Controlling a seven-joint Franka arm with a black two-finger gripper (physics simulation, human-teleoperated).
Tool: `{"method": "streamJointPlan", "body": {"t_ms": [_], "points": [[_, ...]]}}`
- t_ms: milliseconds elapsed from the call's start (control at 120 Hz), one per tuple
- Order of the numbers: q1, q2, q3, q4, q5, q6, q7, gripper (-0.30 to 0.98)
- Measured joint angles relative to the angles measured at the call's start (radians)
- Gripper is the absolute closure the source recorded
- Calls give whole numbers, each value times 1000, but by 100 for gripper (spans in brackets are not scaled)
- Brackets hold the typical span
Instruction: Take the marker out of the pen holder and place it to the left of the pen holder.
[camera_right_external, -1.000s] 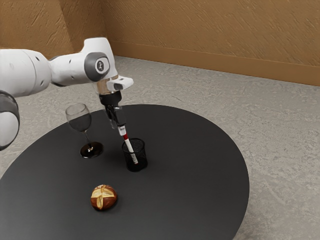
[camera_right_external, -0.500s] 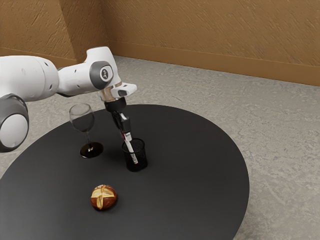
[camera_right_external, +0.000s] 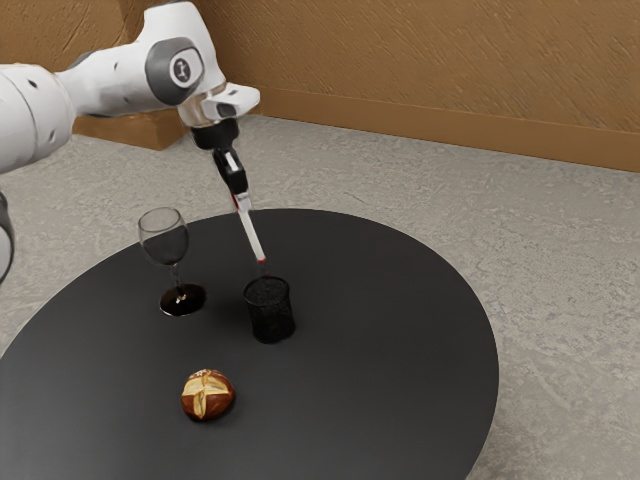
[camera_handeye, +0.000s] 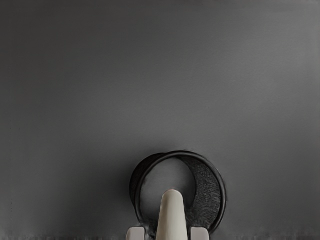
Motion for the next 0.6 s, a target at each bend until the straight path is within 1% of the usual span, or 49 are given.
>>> {"method": "streamJointPlan", "body": {"t_ms": [58, 117, 225, 300, 383, 517, 600], "points": [[-4, -3, 6, 104, 58, -96, -3, 77], [-6, 17, 33, 151, 105, -206, -12, 77], [-19, 157, 104, 291, 160, -427, -43, 77], [-32, 229, 143, 368, 178, -581, -72, 77], [-45, 296, 157, 409, 188, -701, -101, 76], [-50, 378, 176, 461, 195, -814, -139, 76], [-53, 452, 187, 529, 194, -855, -159, 76]]}}
